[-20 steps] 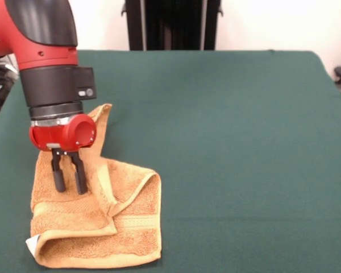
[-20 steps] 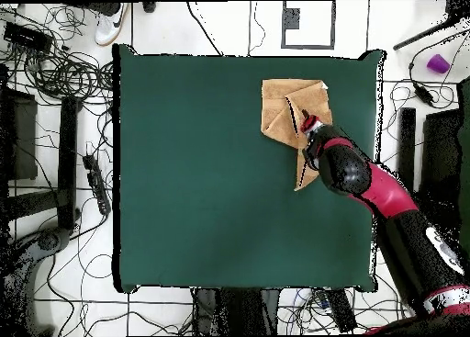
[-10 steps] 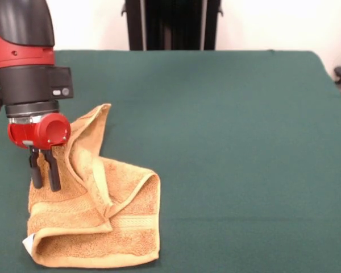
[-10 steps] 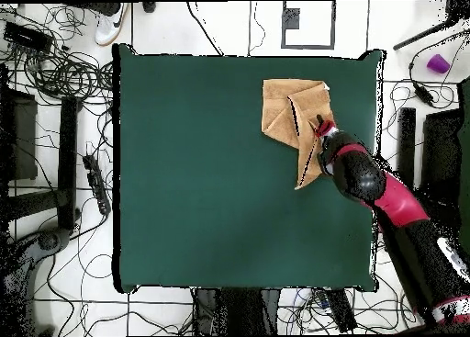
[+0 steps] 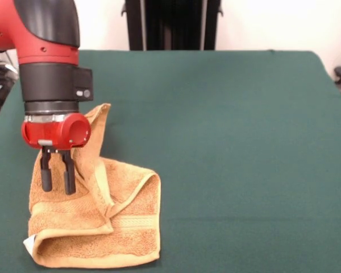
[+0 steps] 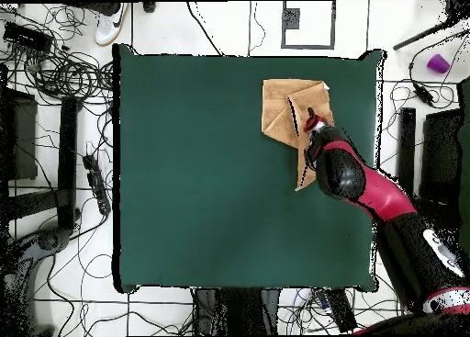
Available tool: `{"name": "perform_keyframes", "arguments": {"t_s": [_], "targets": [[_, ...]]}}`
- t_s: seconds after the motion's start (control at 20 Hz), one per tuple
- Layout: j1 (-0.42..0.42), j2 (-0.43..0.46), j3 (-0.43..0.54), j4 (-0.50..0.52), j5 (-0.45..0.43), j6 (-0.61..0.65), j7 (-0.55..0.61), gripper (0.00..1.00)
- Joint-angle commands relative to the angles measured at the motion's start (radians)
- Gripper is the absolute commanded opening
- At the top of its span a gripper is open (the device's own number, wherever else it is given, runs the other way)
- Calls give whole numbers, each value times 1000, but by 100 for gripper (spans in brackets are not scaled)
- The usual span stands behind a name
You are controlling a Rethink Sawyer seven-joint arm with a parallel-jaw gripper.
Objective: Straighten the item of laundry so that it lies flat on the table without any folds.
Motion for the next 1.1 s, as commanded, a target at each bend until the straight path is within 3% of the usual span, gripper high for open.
{"name": "perform_keyframes", "arguments": {"t_s": [0.05, 0.2, 0.6, 0.9, 1.1], "targets": [[-10, 47, 98, 205, -38, -125, 213, 100], [-48, 68, 155, 253, -73, -169, 205, 100], [-53, 34, 123, 377, -107, -390, 243, 100], [-10, 93, 64, 364, -61, -541, 258, 100], [-15, 94, 30, 346, -23, -548, 249, 100]]}}
